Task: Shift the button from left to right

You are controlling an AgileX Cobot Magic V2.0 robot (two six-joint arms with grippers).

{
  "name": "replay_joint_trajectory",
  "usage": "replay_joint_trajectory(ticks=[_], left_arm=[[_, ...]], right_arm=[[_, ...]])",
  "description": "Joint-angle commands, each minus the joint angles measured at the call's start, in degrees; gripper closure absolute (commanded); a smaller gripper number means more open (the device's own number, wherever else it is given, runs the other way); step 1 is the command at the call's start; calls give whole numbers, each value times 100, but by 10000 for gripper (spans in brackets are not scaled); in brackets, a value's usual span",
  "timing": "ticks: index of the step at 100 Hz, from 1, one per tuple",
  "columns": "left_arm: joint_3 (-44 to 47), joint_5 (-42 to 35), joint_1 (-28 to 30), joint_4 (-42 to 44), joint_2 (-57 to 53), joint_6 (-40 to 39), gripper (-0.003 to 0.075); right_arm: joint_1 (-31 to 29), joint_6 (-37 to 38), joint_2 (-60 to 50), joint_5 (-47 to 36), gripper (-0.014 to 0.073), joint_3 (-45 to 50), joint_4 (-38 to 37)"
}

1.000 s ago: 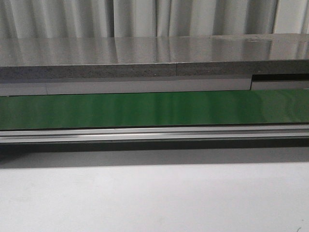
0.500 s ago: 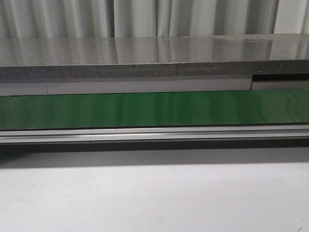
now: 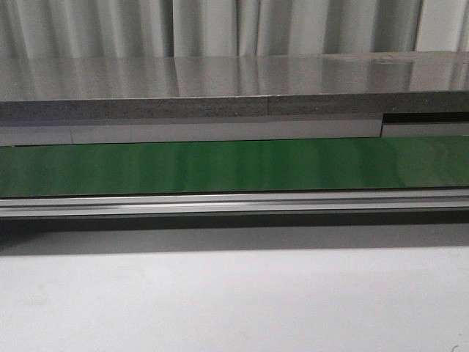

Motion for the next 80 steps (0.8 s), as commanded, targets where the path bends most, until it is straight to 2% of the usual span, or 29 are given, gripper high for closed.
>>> replay_joint_trajectory(ticks=[1, 12, 38, 69, 80], left_arm=[[-169, -492, -46, -55, 22, -14, 740], [-169, -492, -46, -55, 22, -14, 740], [-169, -492, -46, -55, 22, -14, 740], [-169, -492, -46, -55, 22, -14, 740], [-169, -492, -46, -55, 22, -14, 740]], right_arm=[[21, -27, -630, -453, 151, 67, 164], [21, -27, -1304, -217, 184, 313, 165], [21, -27, -2498, 597, 324, 595, 165], [21, -27, -2694, 764, 669, 599, 165], [21, -27, -2694, 770, 661, 599, 165]])
